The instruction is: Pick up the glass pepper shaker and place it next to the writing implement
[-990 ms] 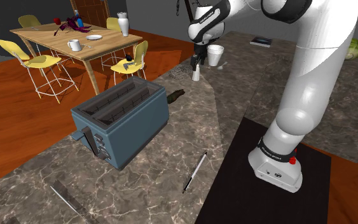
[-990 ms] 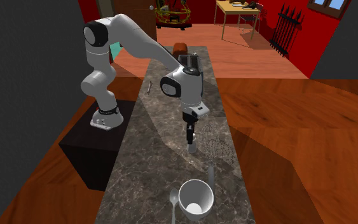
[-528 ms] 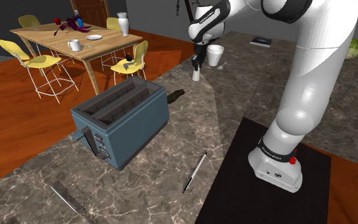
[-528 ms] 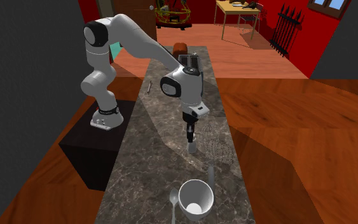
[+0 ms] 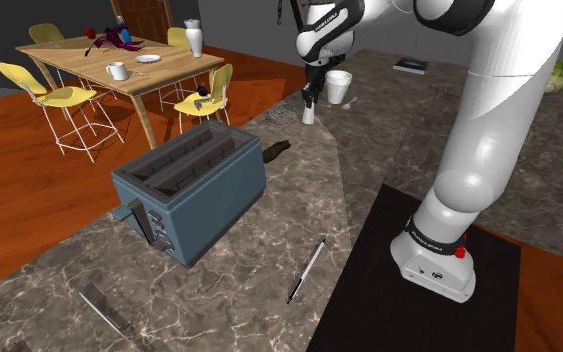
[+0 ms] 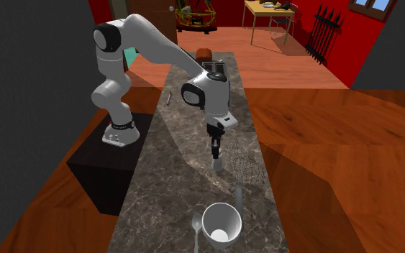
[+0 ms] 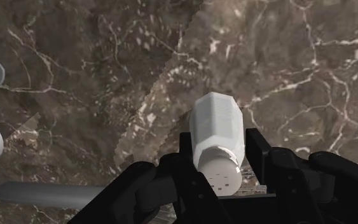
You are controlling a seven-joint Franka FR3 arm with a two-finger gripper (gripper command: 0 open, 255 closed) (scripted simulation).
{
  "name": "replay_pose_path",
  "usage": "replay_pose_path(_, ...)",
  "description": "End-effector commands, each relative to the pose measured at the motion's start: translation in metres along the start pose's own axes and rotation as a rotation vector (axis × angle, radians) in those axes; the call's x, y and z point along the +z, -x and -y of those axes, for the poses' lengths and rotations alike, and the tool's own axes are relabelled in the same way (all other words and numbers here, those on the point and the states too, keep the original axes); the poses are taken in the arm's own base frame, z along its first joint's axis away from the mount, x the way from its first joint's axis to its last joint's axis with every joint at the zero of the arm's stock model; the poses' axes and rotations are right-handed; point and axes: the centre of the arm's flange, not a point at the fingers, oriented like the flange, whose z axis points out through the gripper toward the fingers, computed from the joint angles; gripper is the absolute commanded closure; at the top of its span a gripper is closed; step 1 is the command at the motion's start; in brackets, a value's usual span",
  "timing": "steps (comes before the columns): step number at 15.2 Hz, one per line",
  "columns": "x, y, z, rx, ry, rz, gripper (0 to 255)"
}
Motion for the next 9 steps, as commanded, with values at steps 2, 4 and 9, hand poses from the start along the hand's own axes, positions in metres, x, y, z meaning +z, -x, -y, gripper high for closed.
replay_pose_path(2, -0.017, 0.0, -0.001, 0.0, 0.0, 0.0, 255)
replay_pose_path(4, -0.027, 0.0, -0.003, 0.0, 0.0, 0.0, 255)
replay_pose_path(9, -0.053, -0.001, -0.005, 0.0, 0.0, 0.0, 255)
